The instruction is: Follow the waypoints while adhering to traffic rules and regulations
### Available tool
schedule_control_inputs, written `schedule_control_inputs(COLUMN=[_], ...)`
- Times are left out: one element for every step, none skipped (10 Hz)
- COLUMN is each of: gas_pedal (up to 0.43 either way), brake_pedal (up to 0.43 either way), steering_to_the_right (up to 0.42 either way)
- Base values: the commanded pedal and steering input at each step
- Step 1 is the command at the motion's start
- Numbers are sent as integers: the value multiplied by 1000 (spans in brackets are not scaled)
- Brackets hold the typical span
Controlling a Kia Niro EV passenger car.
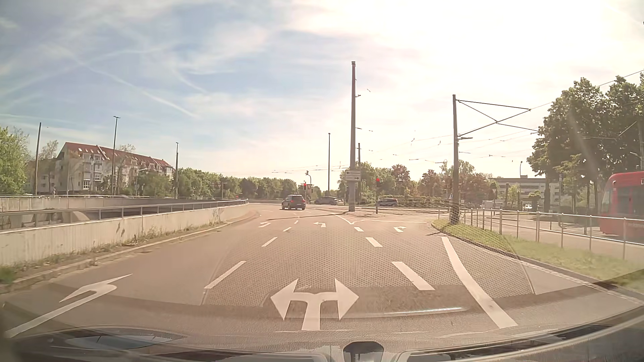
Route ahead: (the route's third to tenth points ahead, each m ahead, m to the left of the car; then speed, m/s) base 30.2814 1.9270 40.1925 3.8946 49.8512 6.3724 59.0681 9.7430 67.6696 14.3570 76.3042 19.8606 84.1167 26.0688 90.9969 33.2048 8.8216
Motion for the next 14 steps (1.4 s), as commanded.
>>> schedule_control_inputs(gas_pedal=[0, 0, 0, 0, 0, 0, 0, 0, 0, 0, 0, 0, 0, 0], brake_pedal=[0, 0, 0, 0, 0, 0, 0, 0, 0, 0, 0, 0, 0, 0], steering_to_the_right=[-2, -2, -2, -2, -2, -2, -2, -2, -1, -1, -2, -2, -2, -2])
